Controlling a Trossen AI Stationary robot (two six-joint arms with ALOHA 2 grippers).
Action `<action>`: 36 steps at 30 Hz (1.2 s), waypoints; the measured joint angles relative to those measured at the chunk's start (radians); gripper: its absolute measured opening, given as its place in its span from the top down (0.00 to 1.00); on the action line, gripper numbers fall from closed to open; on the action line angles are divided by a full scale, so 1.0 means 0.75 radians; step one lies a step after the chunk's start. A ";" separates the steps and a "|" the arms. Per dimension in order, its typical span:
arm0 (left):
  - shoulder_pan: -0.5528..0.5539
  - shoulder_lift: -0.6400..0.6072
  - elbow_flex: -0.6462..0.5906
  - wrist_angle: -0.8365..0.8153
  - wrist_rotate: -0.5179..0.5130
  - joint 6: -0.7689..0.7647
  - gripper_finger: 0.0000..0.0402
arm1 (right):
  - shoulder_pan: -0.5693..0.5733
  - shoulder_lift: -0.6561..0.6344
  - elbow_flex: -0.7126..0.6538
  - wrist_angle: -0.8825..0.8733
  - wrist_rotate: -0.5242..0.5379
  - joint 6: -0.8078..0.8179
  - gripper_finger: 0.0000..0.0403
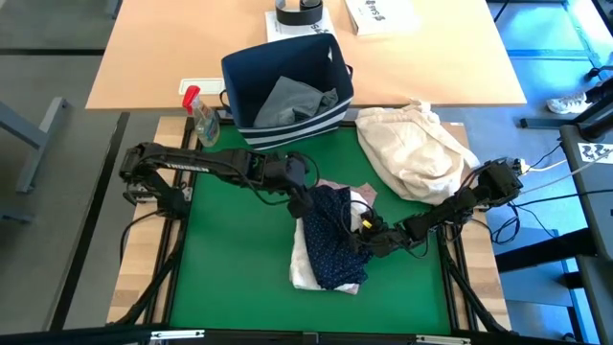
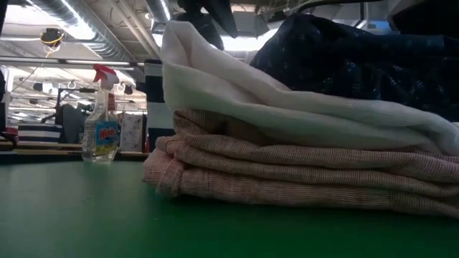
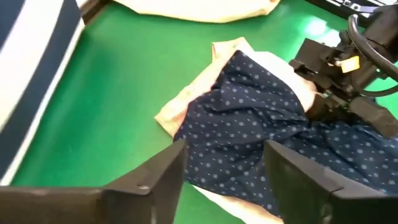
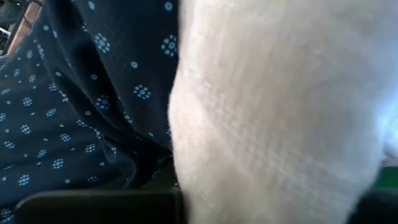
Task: Fold laundry
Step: Put the stacked polos into the blue laundry bin
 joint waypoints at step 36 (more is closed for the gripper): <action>-0.017 0.012 -0.002 0.165 0.289 -0.289 0.00 | 0.002 0.003 0.002 0.004 0.001 -0.070 0.84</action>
